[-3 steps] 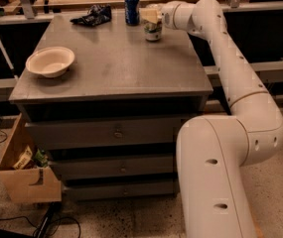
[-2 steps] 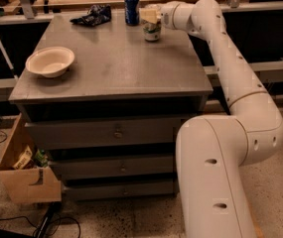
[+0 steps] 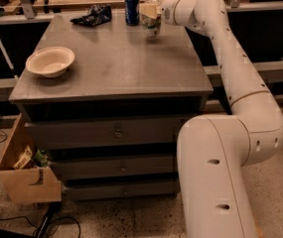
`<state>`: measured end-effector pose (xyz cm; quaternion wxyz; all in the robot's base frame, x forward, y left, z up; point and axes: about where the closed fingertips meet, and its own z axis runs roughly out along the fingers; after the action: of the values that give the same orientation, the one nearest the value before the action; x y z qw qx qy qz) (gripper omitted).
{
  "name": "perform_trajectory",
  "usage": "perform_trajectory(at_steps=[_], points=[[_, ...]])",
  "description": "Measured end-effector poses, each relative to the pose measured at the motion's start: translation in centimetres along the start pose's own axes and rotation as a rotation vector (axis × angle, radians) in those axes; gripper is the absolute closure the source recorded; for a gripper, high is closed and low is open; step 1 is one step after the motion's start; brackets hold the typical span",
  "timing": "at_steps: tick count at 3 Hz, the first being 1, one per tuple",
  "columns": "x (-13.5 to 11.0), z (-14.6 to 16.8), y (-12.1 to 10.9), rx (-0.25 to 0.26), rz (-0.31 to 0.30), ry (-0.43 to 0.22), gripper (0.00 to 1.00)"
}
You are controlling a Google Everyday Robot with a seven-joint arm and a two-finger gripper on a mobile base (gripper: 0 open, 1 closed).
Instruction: Move 7up can near paper bowl
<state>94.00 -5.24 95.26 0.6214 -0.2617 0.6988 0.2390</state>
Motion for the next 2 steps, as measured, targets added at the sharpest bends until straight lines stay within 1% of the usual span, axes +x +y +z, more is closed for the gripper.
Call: perform_trajectory(at_steps=[1,2], points=[[-3.2,-2.0,1.3,-0.045,0.015,-0.038,1.0],[-5.9,-3.5,4.1,-0.104,0.031,-0.058,1.0]])
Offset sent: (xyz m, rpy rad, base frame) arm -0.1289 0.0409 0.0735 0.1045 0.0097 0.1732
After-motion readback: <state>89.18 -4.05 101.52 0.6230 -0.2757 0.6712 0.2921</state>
